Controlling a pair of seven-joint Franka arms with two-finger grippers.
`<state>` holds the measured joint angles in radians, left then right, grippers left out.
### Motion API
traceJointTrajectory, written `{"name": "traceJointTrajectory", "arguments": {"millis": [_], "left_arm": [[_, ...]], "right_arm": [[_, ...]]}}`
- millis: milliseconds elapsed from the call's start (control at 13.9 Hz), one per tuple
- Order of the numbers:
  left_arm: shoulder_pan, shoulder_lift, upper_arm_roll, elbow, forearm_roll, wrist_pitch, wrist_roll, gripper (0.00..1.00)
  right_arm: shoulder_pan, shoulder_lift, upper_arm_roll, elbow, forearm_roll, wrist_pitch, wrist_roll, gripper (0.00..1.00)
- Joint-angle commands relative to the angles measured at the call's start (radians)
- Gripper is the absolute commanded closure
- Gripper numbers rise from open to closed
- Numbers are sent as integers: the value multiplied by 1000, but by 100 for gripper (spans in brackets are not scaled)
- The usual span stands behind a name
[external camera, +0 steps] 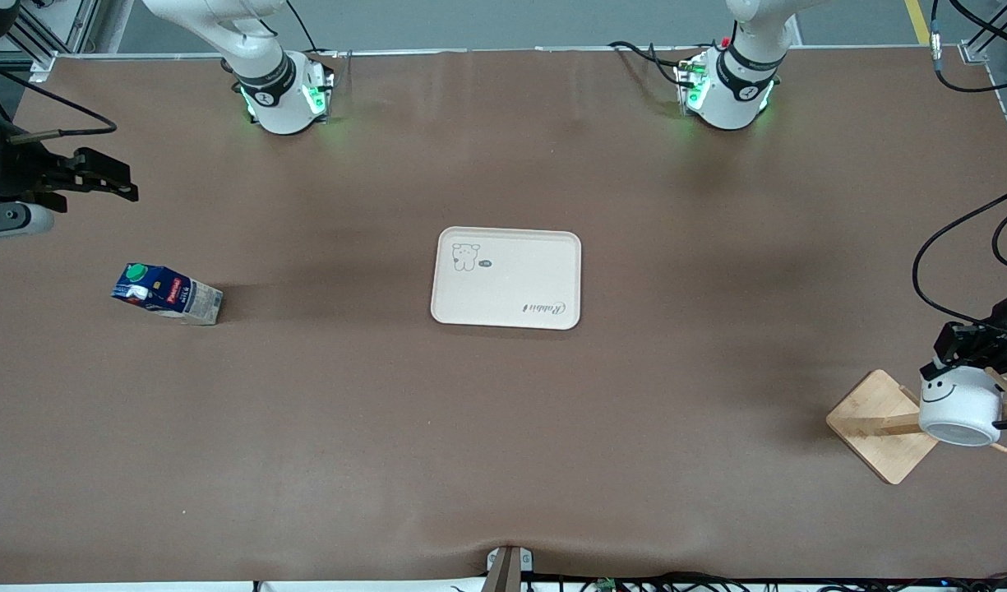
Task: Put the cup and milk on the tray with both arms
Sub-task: 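Close the left gripper on the white mug's rim, then lift the mug off the stand while the right gripper reaches the milk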
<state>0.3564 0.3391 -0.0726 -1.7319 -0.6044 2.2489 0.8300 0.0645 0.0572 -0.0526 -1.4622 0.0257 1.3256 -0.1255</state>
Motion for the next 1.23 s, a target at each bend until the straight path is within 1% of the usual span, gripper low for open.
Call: {"name": "traceJointTrajectory", "arguments": {"millis": [0,216,721,865,1010,1154], "left_arm": [[-4,-31,0,-6,-15,-12,-29,100],[-4,-54,-1,-8,0,-75,-116,100],[-1,-106,0,-35,9,-181,-236,100],[-1,-123,0,-43,38,-198,-290,100],[-2,-124,-1,-26,96,-200,-319,100],[-4,-121,-4,3,127,-200,-322,100]], "right_arm": [[-14,-2,5,2,20,-3,-6,0],[-12,-2,5,2,20,3,-6,0],[-14,1,5,2,20,1,-6,0],[-15,4,5,2,20,0,-6,0],[-17,9,5,2,20,0,-6,0],[-15,10,5,0,17,-2,-6,0]]}}
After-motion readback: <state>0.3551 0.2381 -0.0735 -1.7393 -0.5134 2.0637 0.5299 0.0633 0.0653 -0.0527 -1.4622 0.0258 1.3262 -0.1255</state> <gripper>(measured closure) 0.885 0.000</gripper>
